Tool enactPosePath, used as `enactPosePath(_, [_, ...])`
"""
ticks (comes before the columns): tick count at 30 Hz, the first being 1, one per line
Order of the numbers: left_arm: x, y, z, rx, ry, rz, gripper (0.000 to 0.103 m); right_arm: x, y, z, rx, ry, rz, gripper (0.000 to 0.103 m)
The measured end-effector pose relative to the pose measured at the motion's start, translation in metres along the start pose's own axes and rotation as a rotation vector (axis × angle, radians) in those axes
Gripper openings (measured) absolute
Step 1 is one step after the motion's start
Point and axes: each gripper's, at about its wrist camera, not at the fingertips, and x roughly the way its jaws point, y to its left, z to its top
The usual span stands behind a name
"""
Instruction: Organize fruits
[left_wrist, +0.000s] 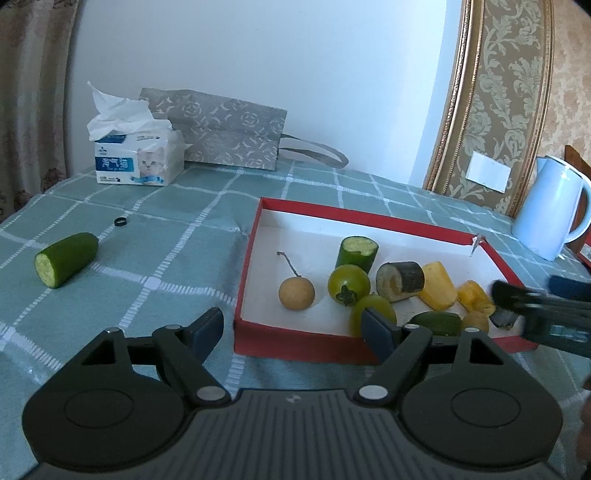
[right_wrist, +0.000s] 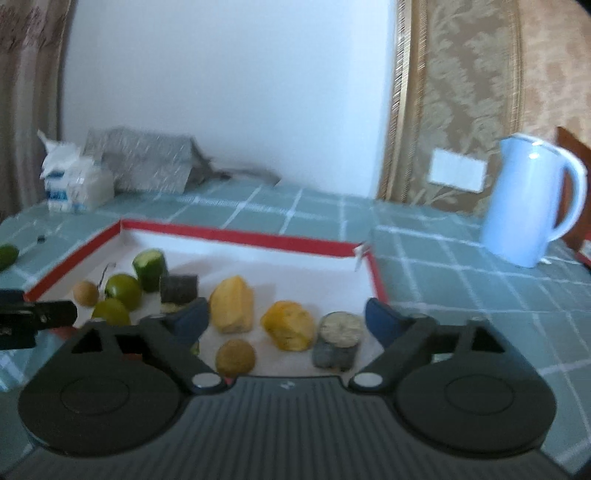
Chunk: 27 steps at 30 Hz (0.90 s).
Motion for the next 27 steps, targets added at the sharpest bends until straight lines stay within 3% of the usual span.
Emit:
enactPosePath(4, [-0.011, -0.005, -0.002, -0.011, -0.011, 0.007, 0.082, -0.027, 0.000, -0.006, 0.012, -0.043, -0.041, 0.103])
enactPosePath(9, [-0.029, -0.022, -0.011, 0.031, -0.025, 0.026, 0.082, -0.050, -0.005, -0.017, 0.074, -0.038, -0.035, 0.103])
enactPosePath(16, [-0.043, -0.042, -0.024, 0.047, 0.025, -0.036, 0.082, -0.058, -0.008, -0.034, 0.120, 0.048, -0.012, 0.103])
enactPosePath(27, [-0.054, -0.053, -0.027, 0.069, 0.008, 0.000, 0.082, -0.059, -0.019, -0.045, 0.174, 0.085, -0.094, 0.103])
